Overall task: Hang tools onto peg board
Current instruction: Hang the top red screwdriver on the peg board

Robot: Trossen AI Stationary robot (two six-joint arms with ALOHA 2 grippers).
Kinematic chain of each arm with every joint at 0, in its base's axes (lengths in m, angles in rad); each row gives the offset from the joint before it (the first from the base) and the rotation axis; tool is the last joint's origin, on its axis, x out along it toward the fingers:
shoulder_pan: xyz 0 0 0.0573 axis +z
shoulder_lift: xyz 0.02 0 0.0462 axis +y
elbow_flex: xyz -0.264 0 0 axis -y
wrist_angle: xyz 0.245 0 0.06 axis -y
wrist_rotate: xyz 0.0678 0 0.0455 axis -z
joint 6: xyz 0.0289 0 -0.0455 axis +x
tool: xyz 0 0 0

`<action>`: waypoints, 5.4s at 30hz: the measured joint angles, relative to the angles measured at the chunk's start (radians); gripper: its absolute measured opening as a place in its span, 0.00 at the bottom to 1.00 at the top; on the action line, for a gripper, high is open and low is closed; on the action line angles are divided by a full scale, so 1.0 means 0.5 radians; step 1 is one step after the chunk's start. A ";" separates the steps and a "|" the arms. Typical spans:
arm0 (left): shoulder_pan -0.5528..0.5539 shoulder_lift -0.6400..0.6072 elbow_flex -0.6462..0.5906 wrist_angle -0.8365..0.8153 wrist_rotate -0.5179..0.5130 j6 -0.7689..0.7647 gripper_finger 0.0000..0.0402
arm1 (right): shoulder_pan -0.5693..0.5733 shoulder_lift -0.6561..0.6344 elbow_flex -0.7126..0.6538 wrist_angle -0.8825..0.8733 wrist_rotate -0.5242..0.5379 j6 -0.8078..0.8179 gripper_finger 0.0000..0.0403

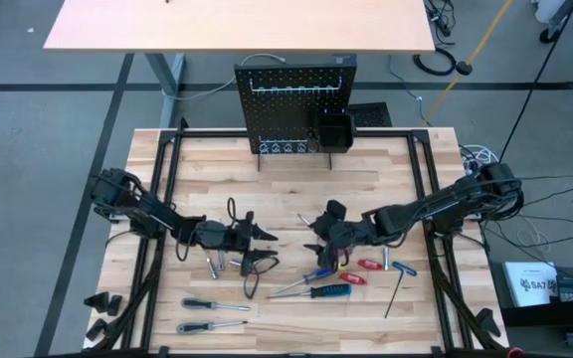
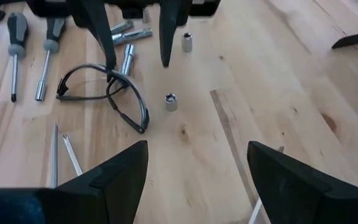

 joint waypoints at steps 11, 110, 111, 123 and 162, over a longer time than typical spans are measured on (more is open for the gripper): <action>-0.003 -0.544 0.006 -0.610 -0.095 0.072 0.50 | -0.001 0.006 0.016 -0.043 -0.001 0.015 0.66; 0.042 -0.887 0.062 -1.066 -0.220 0.515 0.50 | -0.175 0.311 0.003 -1.007 0.020 1.056 0.30; 0.042 -0.887 0.062 -1.066 -0.220 0.514 0.50 | -0.172 0.278 0.008 -1.004 0.040 1.055 0.30; 0.042 -0.887 0.062 -1.068 -0.220 0.516 0.50 | -0.142 0.043 0.009 -0.539 0.039 0.773 0.30; 0.052 -0.852 0.157 -0.041 0.063 0.260 0.50 | -0.080 0.042 0.017 1.568 -0.326 -0.664 0.30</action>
